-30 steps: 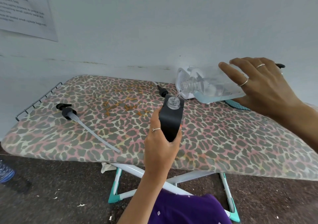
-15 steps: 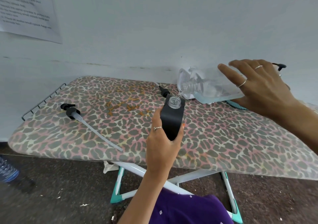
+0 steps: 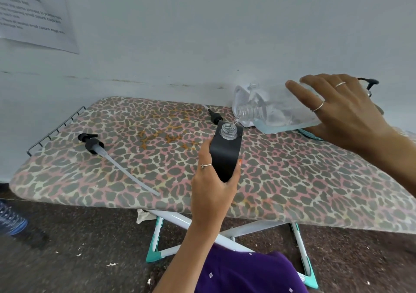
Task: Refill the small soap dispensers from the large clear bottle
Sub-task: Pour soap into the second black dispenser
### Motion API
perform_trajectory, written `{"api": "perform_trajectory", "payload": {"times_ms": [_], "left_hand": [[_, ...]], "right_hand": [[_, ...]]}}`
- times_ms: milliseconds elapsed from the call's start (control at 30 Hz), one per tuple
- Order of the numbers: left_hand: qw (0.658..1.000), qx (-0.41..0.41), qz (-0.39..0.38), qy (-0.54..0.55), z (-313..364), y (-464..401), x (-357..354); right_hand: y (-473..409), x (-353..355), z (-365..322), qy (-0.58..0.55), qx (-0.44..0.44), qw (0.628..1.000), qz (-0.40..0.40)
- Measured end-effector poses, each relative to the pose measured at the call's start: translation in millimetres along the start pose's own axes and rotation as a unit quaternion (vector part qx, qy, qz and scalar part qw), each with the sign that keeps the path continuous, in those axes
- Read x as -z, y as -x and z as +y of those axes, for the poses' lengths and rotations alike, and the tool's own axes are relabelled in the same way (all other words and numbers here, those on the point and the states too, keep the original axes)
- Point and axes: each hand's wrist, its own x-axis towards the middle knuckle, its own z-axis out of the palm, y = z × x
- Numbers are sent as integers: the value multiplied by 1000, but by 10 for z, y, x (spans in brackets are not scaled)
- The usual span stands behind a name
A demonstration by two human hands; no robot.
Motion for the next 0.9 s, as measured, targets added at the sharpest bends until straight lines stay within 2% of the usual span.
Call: {"api": "perform_trajectory", "payload": {"times_ms": [900], "left_hand": [[1000, -14, 3, -5, 6, -7, 13]], "right_hand": [[-16, 6, -27, 4, 0, 1000, -1]]}}
